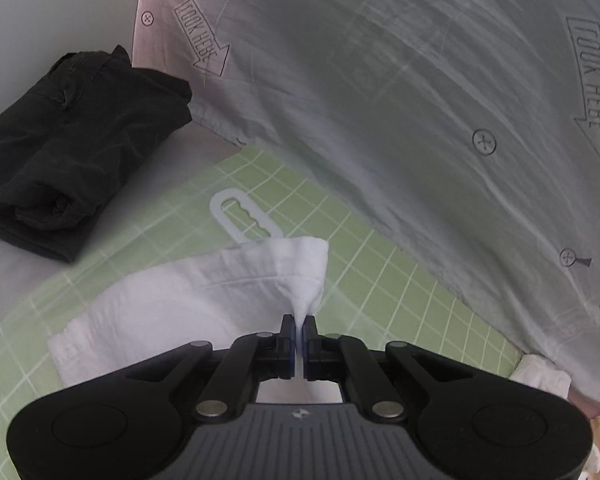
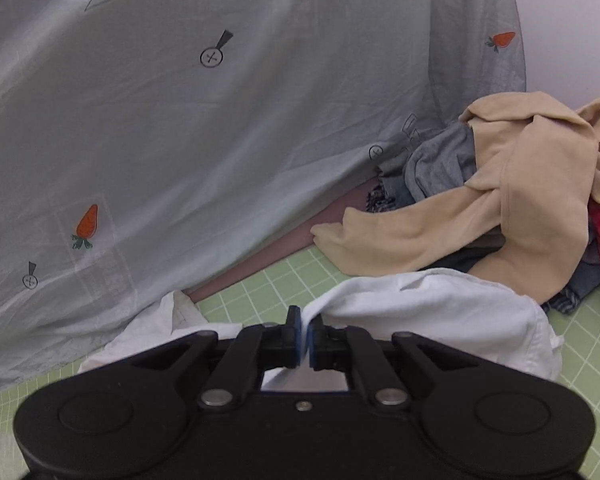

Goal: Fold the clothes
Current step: 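Lift the white trousers with both grippers and lay them flat on the mat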

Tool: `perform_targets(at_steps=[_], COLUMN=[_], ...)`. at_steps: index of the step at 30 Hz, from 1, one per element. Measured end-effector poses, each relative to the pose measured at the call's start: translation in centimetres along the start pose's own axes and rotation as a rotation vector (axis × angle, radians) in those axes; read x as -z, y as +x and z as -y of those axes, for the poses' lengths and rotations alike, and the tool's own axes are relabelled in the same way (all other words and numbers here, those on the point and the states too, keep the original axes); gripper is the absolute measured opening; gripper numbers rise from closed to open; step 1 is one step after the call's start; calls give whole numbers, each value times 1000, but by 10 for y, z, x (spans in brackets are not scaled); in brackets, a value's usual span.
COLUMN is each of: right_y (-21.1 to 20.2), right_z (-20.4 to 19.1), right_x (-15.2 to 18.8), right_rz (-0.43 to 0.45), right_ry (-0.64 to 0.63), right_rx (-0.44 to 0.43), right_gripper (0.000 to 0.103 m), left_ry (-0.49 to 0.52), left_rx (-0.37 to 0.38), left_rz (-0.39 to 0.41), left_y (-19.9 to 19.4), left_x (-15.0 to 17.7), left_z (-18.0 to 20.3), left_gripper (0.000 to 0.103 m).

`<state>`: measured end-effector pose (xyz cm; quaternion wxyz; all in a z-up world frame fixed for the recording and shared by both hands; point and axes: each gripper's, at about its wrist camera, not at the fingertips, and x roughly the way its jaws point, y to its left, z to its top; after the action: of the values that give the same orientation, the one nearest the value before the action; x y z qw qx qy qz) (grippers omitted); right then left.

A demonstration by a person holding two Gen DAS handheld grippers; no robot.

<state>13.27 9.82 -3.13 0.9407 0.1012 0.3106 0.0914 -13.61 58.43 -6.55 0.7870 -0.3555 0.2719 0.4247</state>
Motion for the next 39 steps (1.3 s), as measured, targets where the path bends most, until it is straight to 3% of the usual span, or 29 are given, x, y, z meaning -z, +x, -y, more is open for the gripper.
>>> perform_targets(at_steps=[6, 8, 11, 17, 22, 25, 28, 34, 37, 39], right_y=[-55, -75, -97, -119, -136, -140, -136, -147, -153, -152], right_z=[32, 48, 68, 99, 130, 141, 153, 150, 135, 122], right_x=[-37, -44, -39, 15, 70, 106, 129, 160, 171, 178], right_rz=[181, 225, 238, 131, 2, -93, -189, -272, -323, -373], right_ry=[91, 132, 155, 115, 79, -7, -20, -41, -46, -86], right_rx=[1, 1, -1, 107, 192, 234, 247, 235, 170, 131], right_gripper=[3, 3, 3, 3, 3, 3, 3, 3, 3, 3], left_ry=[-81, -128, -148, -181, -241, -282, -263, -208, -195, -211], left_rx=[74, 127, 118, 47, -95, -161, -206, -278, -362, -385], left_rz=[190, 220, 216, 149, 49, -21, -69, 0, 33, 14], left_y=[-69, -89, -112, -140, -151, -146, -143, -166, -169, -170], left_x=[-37, -41, -26, 28, 92, 123, 146, 139, 130, 129], left_z=[-9, -22, -34, -84, -140, -168, -186, -207, -223, -234], left_gripper=[3, 3, 2, 2, 2, 2, 1, 1, 1, 2])
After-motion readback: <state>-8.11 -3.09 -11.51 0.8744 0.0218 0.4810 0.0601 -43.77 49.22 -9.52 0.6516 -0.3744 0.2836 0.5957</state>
